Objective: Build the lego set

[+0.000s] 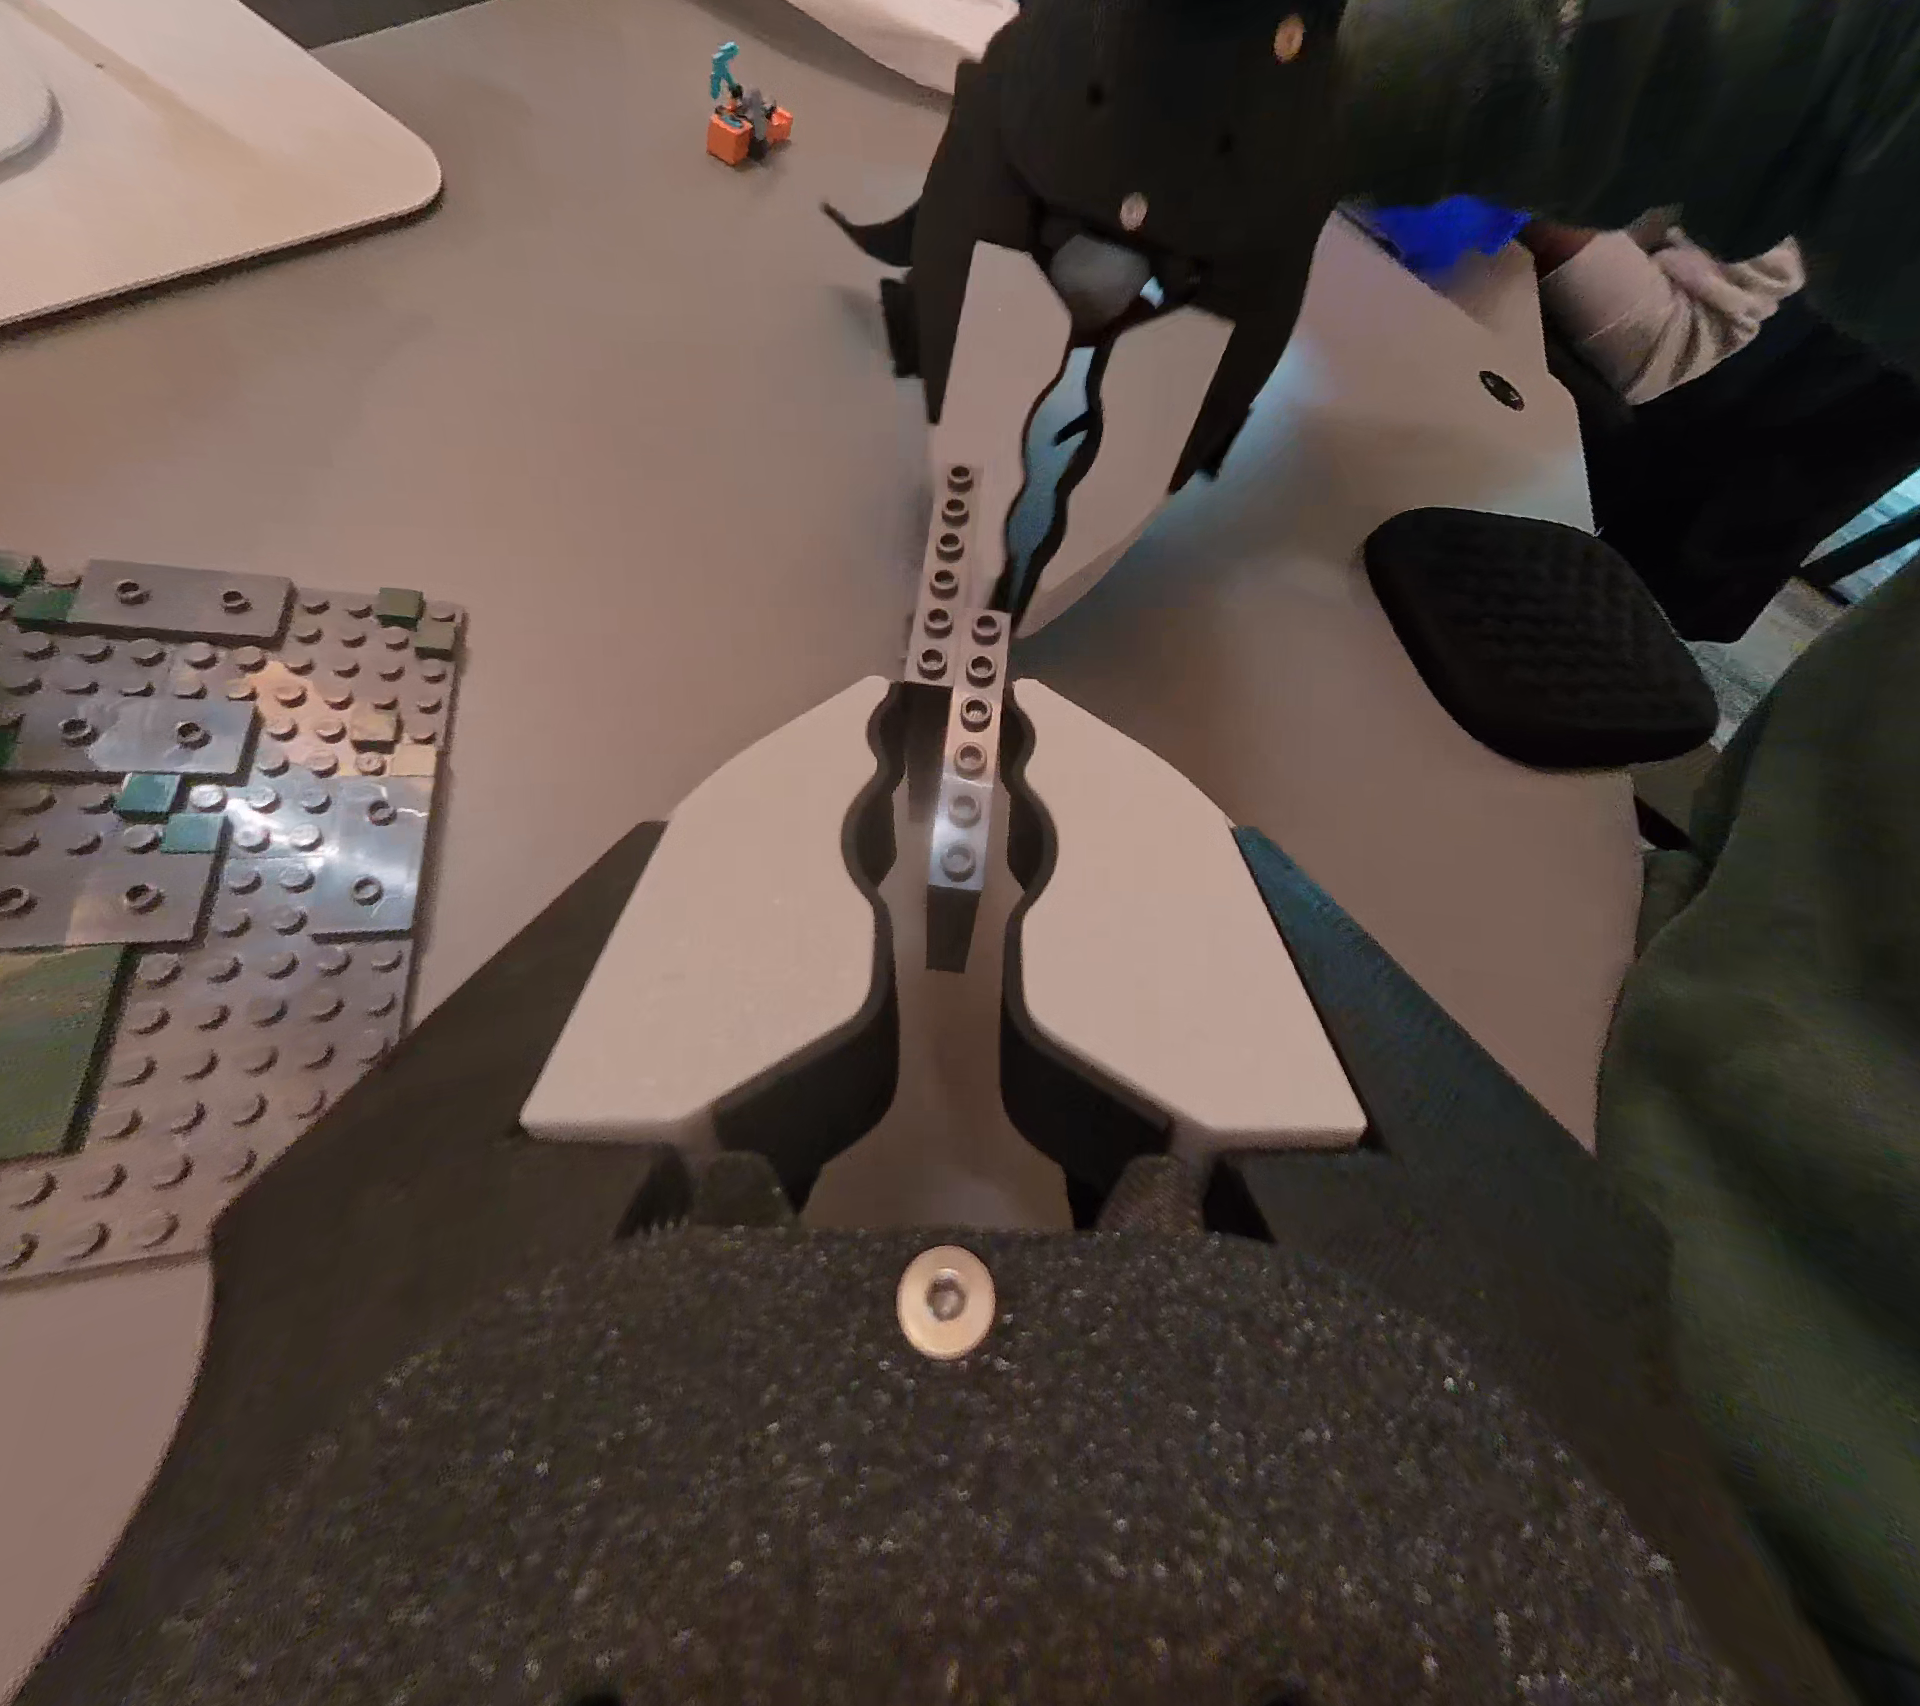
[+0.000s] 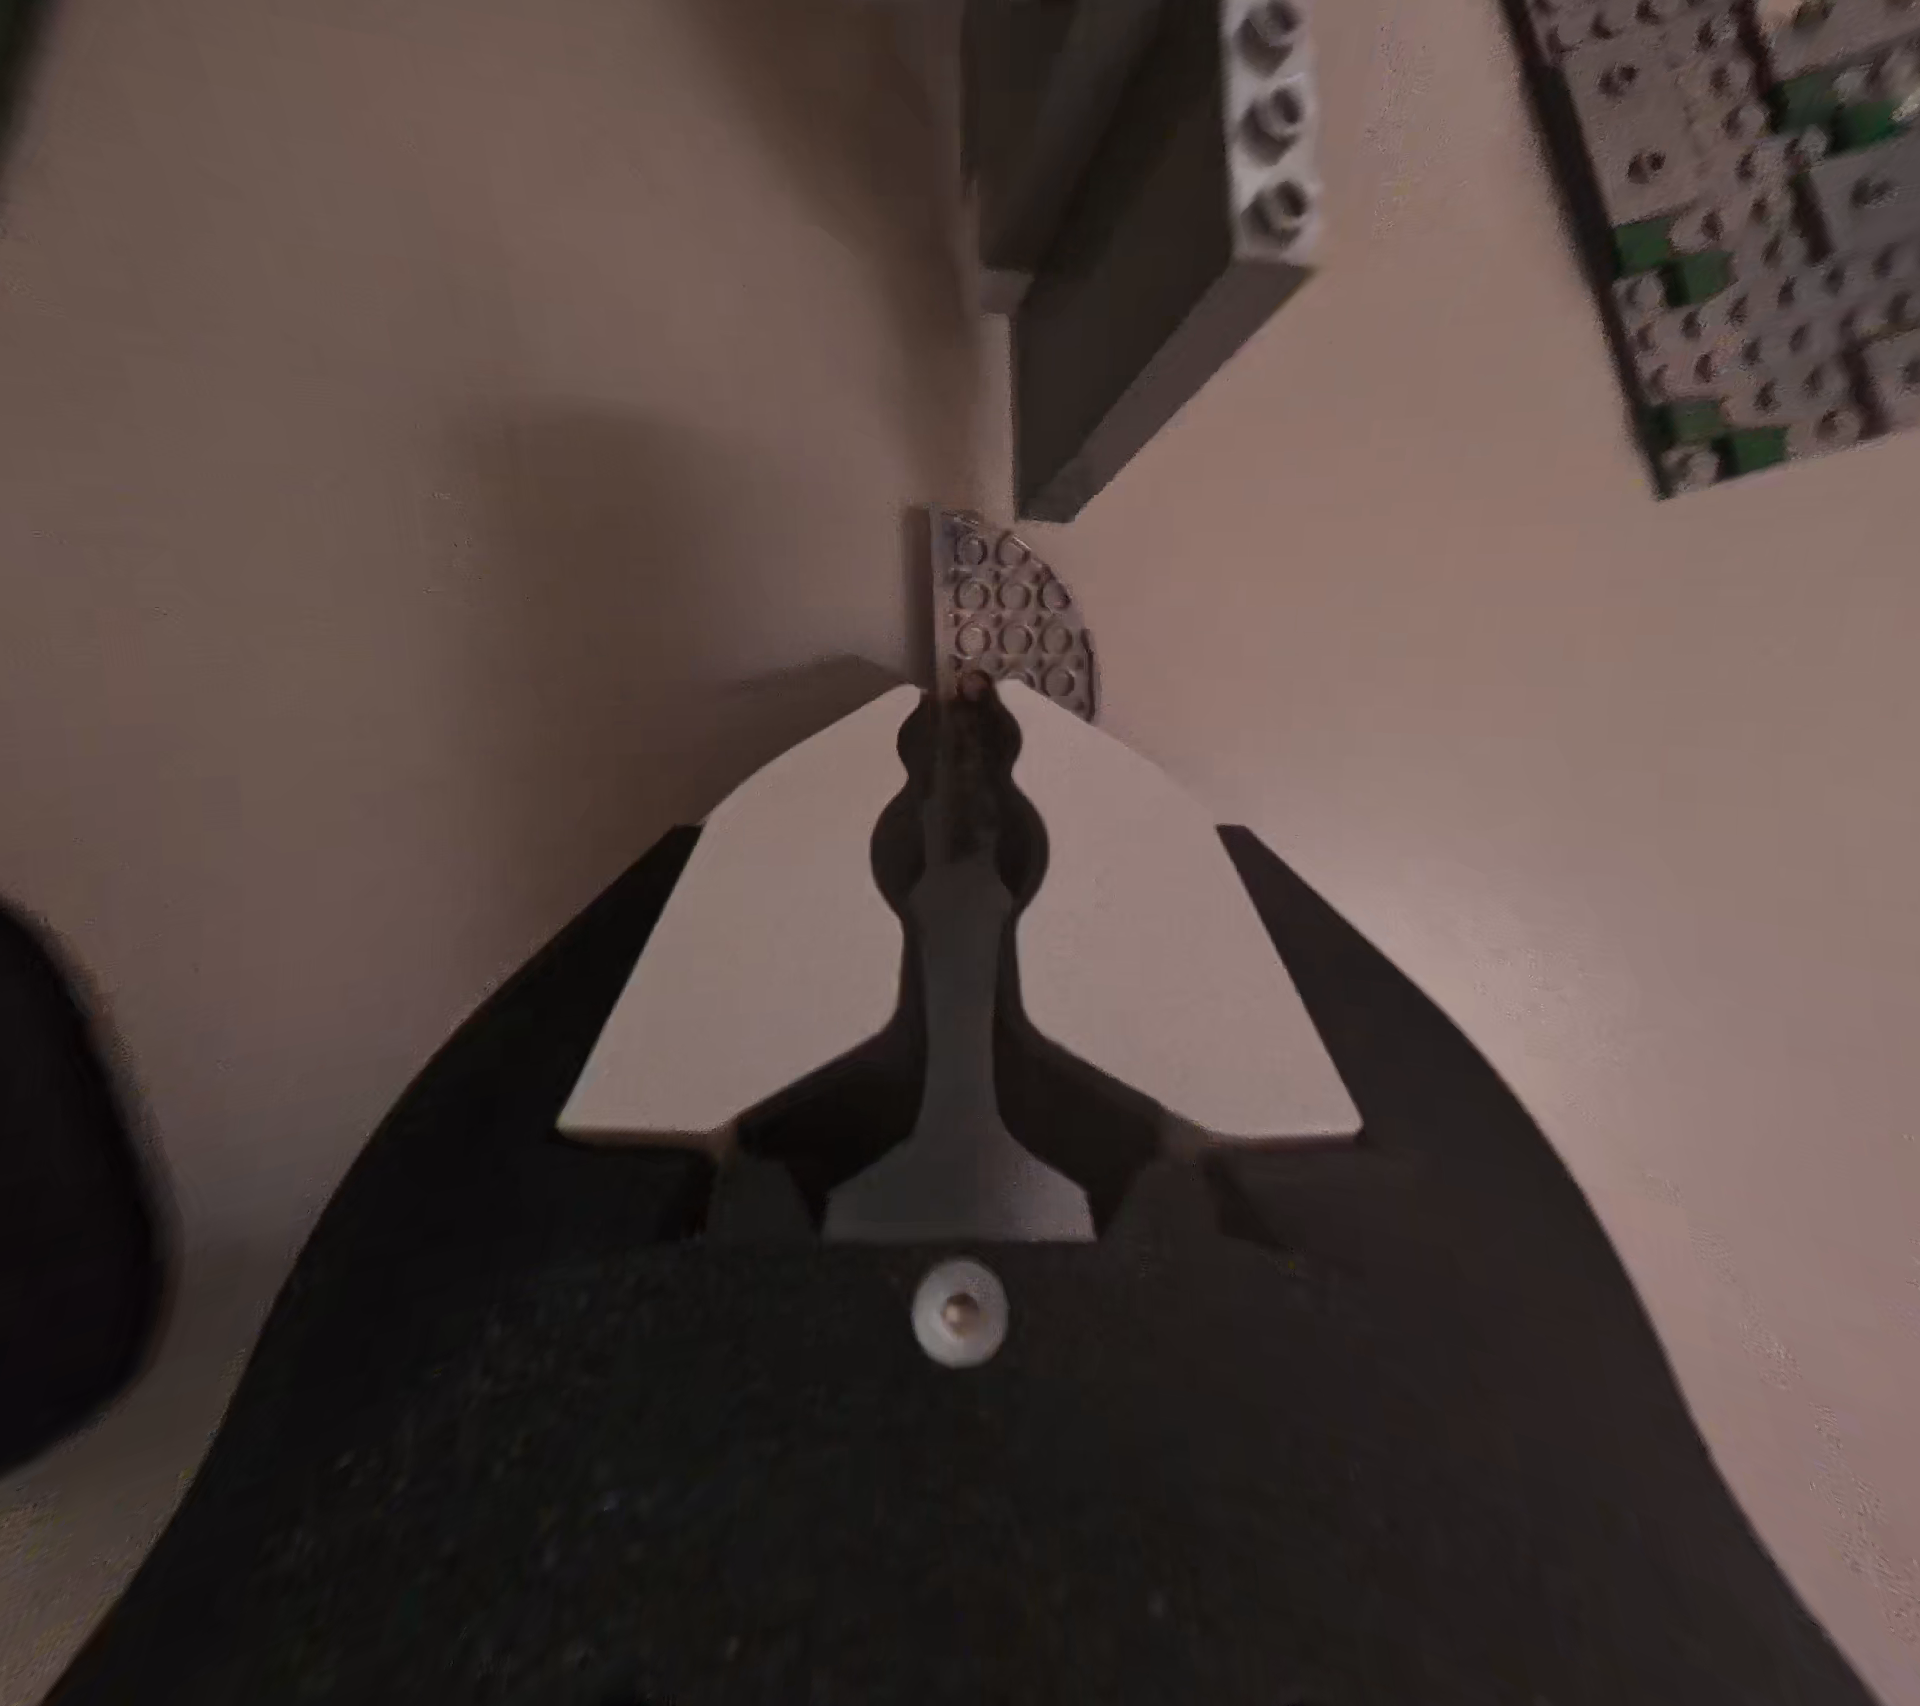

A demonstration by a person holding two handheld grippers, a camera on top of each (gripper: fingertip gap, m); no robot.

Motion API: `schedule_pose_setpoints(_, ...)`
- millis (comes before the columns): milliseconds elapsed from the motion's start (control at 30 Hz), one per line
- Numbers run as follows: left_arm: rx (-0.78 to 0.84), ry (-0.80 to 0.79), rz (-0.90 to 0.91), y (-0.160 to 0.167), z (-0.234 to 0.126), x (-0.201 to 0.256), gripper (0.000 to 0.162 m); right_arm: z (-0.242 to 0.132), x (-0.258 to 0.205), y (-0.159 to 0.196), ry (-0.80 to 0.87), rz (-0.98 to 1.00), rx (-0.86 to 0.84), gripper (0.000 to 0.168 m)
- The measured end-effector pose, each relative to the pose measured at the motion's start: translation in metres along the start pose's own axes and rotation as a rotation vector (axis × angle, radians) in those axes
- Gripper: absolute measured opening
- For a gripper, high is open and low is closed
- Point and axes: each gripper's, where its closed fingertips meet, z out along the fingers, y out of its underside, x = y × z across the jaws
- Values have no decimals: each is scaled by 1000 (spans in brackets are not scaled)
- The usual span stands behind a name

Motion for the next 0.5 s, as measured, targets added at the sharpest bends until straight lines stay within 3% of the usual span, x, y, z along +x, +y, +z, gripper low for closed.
schedule_pose_setpoints(33,-7,-6,2,2,0,-2,16,-5,-6,-3,-74,101,2,0)
schedule_pose_setpoints(133,-39,-26,46,7,5,-5,16,-18,-36,-4,-396,495,-46,0)
schedule_pose_setpoints(267,-93,-52,141,16,14,-3,17,-28,-34,-16,-663,937,120,1)
schedule_pose_setpoints(500,-65,-51,249,8,19,8,28,-25,-37,-12,-752,956,185,1)
